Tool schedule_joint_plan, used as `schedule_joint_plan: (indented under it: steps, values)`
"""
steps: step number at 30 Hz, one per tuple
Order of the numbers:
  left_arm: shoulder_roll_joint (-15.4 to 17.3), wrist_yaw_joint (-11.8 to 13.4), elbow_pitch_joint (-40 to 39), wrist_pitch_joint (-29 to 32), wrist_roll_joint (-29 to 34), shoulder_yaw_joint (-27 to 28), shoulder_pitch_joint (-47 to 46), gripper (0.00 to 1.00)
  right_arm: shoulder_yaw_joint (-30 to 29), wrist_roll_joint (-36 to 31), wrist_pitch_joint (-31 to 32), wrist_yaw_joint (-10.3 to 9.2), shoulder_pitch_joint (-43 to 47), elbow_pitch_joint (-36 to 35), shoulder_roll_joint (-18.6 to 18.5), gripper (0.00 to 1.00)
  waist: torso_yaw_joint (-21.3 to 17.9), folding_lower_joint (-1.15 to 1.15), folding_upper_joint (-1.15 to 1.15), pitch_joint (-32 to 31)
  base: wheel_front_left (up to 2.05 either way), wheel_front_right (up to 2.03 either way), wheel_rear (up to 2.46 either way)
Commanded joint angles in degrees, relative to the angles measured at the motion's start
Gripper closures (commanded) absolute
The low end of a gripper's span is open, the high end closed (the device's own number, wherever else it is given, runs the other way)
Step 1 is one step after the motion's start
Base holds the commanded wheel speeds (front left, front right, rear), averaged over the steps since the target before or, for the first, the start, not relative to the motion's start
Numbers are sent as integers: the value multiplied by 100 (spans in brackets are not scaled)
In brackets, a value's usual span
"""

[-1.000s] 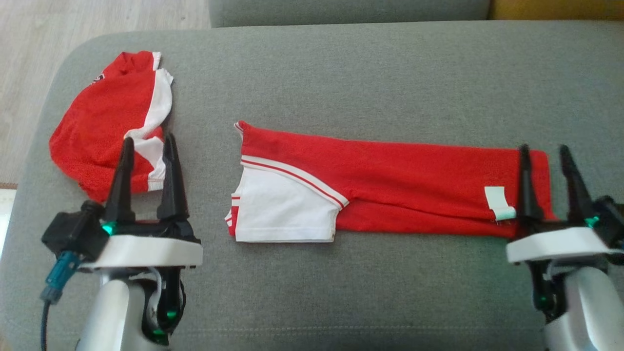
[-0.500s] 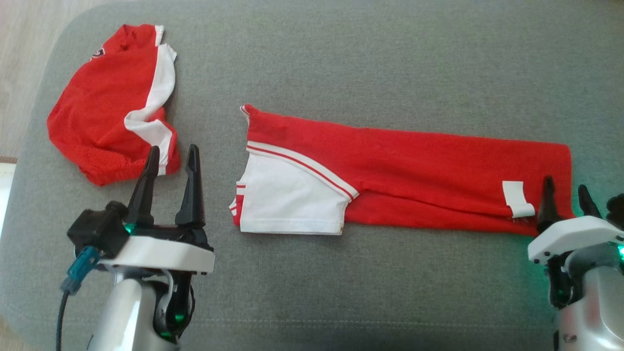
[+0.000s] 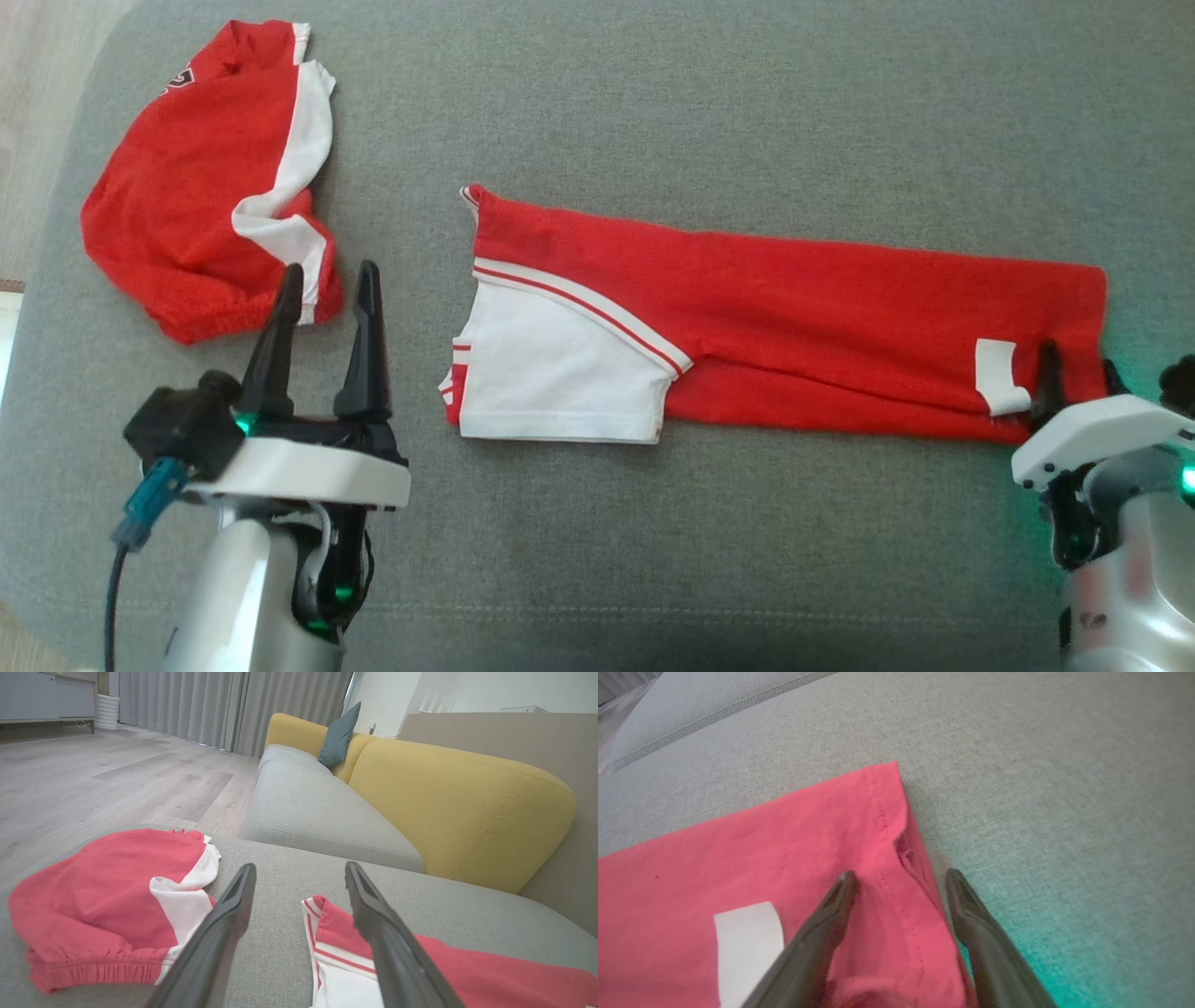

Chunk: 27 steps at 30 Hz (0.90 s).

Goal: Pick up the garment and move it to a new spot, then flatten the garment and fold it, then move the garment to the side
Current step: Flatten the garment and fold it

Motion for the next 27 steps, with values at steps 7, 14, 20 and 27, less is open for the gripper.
schedule_joint_plan:
  steps: [7,14,20,27]
  values:
    - [22,-6,-171,-28,35,285,-286,0,-250,-323,13,37,-115,-368,-14,100,-68,0,0,-6,0,0,0]
    - [22,-28,-162,-28,33,347,-298,0,-1203,-1364,12,37,-277,-1010,-209,100,-112,0,0,-54,0,0,0]
    - [22,-12,-135,-28,-38,329,-278,0,-1849,-2274,6,37,-568,-1389,-184,100,-94,0,0,-191,0,0,0]
    - [22,42,-75,-28,-126,293,-134,0,-1281,-1921,311,37,-668,-1519,-25,100,-85,0,0,-502,0,0,0]
